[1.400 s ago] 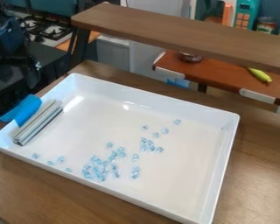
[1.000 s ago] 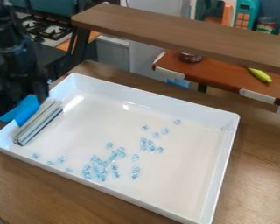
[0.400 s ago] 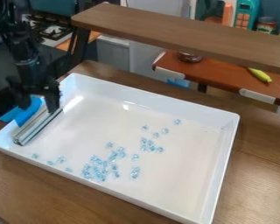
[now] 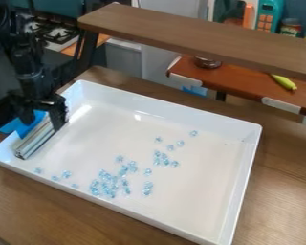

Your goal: Sweep into pile

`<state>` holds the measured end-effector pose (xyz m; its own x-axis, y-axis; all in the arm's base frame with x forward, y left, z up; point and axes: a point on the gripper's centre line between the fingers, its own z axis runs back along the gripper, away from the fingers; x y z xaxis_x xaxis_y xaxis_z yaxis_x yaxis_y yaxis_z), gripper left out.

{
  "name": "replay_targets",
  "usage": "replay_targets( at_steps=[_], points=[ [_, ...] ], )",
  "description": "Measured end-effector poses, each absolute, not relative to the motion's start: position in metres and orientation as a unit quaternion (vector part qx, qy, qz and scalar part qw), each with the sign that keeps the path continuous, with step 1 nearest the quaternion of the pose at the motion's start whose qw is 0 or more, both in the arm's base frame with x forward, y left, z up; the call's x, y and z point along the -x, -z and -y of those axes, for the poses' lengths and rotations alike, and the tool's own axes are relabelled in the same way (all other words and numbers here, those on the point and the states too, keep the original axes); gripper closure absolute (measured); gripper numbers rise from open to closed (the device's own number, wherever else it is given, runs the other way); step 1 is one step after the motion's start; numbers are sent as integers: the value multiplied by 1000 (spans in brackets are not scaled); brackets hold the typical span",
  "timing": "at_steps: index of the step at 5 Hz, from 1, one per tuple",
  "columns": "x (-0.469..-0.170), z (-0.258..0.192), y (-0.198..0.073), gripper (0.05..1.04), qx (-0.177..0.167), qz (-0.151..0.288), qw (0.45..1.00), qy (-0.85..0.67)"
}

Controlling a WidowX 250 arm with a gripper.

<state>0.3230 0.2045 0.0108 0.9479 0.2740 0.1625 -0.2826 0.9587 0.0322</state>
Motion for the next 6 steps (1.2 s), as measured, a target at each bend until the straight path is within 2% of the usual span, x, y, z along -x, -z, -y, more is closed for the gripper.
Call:
replay_targets(
  at_steps=[3,4,5,6],
  points=[
    [-324,-206,5,83,-43,66,988,-135],
    [-323,-216,6,119,-55,58,989,-124],
    [-316,-224,6,453,-58,52,991,-111],
    [-304,-224,12,692,-46,36,993,-98]
  ],
)
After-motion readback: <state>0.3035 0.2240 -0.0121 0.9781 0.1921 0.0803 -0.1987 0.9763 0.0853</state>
